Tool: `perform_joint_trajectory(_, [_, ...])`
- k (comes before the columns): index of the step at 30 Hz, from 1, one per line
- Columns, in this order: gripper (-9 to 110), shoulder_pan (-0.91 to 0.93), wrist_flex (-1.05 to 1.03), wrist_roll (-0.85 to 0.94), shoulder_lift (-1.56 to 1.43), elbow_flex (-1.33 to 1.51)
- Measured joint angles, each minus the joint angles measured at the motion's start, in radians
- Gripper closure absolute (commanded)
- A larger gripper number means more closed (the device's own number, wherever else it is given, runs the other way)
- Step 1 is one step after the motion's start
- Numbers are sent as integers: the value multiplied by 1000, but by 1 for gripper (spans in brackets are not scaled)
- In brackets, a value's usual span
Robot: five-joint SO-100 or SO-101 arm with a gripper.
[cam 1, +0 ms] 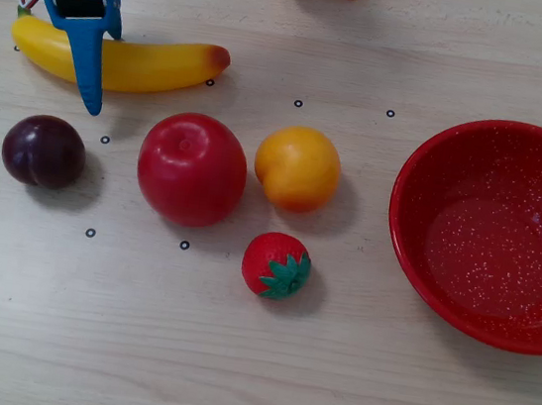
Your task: Put the banana in the red bowl.
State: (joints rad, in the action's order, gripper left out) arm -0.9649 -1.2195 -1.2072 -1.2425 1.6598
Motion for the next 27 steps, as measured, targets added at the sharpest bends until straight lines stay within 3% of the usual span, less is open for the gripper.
perform_joint_trajectory(27, [70,40,-5,12,21,-23])
